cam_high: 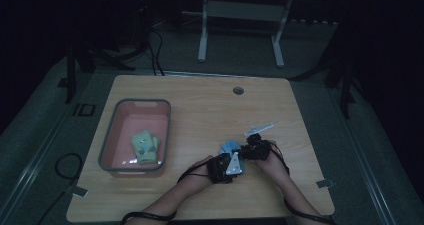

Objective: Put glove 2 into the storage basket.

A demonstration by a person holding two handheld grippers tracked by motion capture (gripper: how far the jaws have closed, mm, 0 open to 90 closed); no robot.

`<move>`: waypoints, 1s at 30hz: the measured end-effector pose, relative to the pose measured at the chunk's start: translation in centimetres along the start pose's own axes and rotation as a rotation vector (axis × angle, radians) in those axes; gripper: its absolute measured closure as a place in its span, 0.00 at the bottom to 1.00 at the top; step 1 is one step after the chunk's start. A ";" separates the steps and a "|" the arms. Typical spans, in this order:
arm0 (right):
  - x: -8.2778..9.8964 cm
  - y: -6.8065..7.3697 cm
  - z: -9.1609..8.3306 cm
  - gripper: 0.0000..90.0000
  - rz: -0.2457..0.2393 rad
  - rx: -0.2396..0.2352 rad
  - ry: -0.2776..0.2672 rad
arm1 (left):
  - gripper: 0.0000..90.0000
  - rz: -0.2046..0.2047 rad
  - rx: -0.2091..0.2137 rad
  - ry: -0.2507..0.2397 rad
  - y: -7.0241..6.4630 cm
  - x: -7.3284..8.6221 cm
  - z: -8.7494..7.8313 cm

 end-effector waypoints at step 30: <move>-6.0 2.4 -3.6 0.88 -0.013 -0.077 -0.137 | 0.84 -0.010 -0.052 -0.010 1.5 -1.1 -8.3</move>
Point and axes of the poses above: each handheld gripper's, and its own axes: z roughly forward along the jaws, x roughly out of its underside, y roughly to its left, the point moved 2 cm from there along z, roughly forward along the jaws, and after that the axes turned 10 degrees about x, right-handed, at the moved point
